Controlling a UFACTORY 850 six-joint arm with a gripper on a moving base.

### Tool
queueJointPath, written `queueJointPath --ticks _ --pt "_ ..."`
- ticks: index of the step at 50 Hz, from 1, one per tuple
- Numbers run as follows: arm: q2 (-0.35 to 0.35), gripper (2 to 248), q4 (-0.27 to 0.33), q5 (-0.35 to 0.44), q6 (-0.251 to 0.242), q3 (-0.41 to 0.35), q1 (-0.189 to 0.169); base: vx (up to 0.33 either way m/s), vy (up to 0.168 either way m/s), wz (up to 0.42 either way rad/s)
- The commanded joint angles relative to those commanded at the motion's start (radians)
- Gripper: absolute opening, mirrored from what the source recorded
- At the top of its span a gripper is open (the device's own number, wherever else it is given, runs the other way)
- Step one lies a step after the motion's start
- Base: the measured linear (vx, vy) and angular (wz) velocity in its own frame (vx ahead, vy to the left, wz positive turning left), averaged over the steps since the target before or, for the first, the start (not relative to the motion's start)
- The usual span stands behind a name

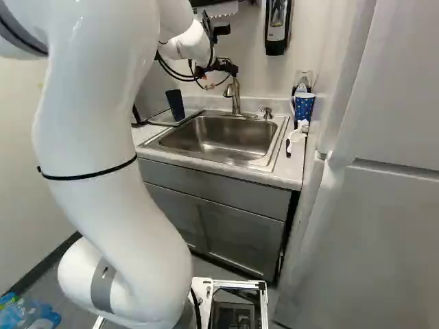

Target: Rinse the cup and place it in the tray

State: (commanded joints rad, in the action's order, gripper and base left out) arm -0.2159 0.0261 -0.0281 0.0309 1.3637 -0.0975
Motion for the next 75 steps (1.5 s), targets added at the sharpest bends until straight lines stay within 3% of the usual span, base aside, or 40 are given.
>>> queueJointPath --ticks 32,62,75 --pt "0.097 247 0.0 -0.038 0.0 -0.106 -0.069 0.0 0.0 0.0" --pt "0.244 247 0.0 -0.038 0.0 -0.256 -0.108 0.0 0.0 0.0" --pt "0.308 247 0.0 -0.075 0.0 -0.319 -0.115 0.0 0.0 0.0"
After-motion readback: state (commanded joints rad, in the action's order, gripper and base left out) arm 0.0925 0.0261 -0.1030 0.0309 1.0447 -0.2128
